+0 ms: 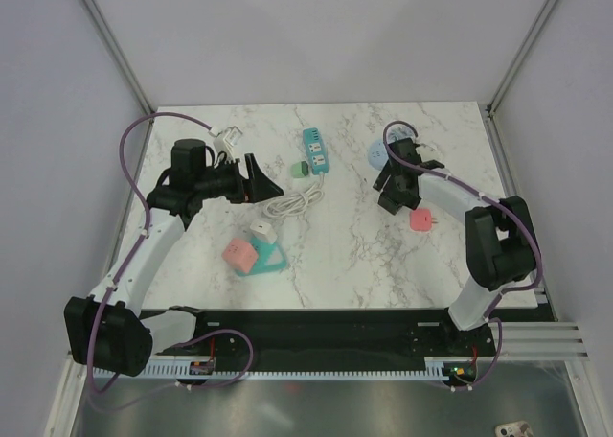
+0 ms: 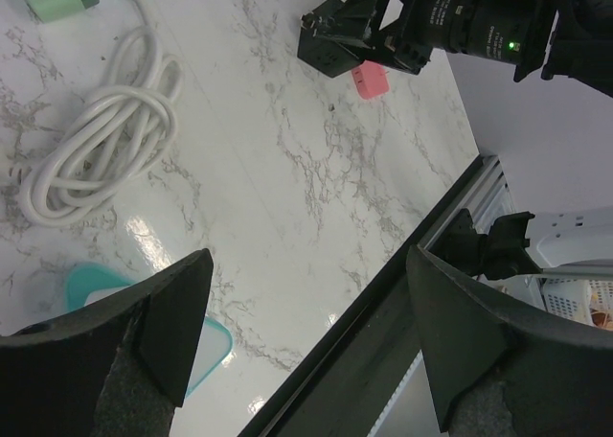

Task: Insert the plug

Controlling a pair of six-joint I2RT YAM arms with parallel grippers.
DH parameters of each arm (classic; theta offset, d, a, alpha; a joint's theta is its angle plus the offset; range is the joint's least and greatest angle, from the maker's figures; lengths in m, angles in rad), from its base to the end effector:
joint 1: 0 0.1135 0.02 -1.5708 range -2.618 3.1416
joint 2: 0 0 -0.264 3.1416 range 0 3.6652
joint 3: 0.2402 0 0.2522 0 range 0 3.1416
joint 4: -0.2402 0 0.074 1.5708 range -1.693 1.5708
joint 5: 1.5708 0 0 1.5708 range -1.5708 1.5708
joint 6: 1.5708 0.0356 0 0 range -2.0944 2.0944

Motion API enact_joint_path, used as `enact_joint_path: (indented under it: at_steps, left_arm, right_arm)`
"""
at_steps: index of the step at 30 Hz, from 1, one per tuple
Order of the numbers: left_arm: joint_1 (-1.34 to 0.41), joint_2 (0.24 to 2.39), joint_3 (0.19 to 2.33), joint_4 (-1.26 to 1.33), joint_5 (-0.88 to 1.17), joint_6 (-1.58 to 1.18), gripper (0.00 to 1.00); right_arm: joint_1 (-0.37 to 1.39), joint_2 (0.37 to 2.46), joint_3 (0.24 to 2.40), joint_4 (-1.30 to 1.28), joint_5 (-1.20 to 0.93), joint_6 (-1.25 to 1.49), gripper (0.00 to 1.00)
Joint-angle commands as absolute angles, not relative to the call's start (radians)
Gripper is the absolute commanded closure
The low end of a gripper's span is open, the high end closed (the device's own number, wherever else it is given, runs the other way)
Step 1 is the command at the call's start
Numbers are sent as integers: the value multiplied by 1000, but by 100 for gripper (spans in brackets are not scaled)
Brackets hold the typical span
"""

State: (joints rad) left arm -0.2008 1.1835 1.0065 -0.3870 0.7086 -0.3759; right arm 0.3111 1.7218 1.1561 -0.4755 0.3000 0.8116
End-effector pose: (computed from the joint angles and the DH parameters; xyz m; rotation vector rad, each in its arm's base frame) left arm 0.2476 -0.0740 0.3199 0.2461 2.1605 -1.0893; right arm 0.3395 0.0981 0.2006 0.7294 2.4336 0.0416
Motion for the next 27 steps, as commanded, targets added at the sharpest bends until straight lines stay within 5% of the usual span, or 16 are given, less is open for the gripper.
enact_joint_path:
  at_steps: [1, 12, 20, 27]
  left_arm:
    - [-204, 1158, 1003, -353, 709, -341, 11]
    - [-204, 1152, 996, -345, 707, -339, 12]
    - [-204, 1146, 986, -333, 704, -345, 12]
    - [-204, 1151, 986, -325, 706, -351, 12]
  right_arm:
    - [313, 1701, 1112, -373, 114, 765, 19]
    - [429, 1625, 1078, -360, -8, 505, 18]
    - [431, 1519, 994, -410, 331, 525, 5]
    - [512, 1546, 887, -157, 547, 540, 2]
